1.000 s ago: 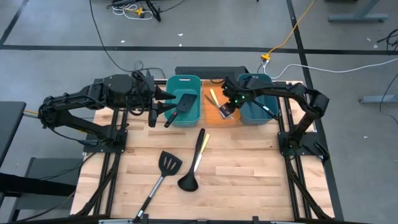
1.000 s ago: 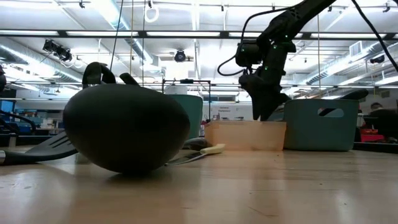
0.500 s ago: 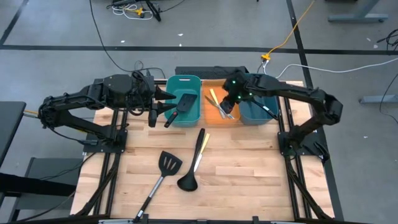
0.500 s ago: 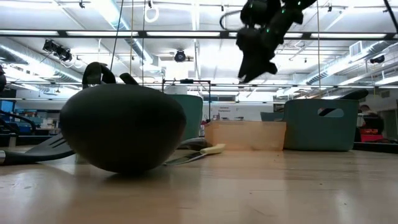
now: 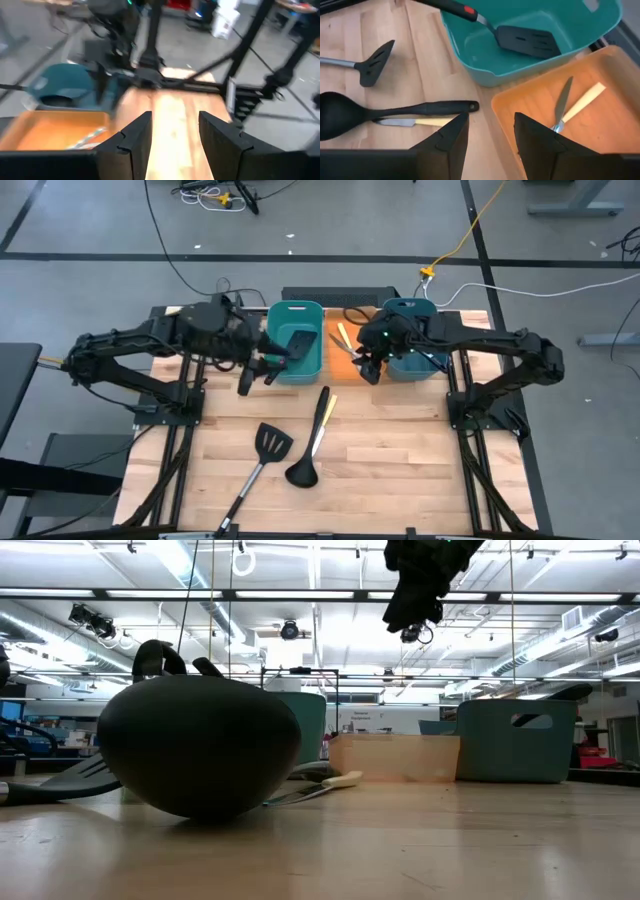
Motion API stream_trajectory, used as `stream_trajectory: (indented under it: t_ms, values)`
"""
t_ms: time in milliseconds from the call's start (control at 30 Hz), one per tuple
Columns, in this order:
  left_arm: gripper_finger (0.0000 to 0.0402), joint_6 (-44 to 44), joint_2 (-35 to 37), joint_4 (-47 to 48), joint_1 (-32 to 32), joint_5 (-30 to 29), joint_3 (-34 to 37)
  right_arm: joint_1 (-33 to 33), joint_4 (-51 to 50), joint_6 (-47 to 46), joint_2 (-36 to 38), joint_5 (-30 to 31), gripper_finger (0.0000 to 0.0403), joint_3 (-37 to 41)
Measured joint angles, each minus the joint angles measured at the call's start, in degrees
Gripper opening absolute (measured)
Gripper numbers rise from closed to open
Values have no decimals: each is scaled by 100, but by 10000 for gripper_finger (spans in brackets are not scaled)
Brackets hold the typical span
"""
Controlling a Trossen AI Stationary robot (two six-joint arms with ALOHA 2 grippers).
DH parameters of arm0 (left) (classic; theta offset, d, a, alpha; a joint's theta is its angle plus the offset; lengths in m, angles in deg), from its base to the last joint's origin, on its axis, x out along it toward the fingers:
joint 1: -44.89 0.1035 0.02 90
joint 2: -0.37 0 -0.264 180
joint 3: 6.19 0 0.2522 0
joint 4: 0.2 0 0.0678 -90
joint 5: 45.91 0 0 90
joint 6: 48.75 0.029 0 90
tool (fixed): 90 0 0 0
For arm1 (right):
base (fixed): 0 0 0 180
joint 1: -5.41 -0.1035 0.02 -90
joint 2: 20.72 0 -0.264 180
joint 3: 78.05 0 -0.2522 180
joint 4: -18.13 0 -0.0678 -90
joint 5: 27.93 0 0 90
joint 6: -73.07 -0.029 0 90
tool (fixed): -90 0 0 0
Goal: Pick & Place Kitchen Items
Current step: Put the yellow table knife into the orange bin
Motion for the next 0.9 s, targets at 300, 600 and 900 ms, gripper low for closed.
stream_trajectory:
  t_ms: [300, 600, 900]
  values:
    - [167, -640, -673, 757, -336, 645, 12, -117, 22, -184, 119, 191, 164, -11]
    - [167, -1331, -816, 959, -632, 427, 9, -161, 67, -114, 129, 188, 164, -11]
    - [167, -965, -754, 1490, -836, 175, 17, -456, 134, 1071, -52, -623, 164, -11]
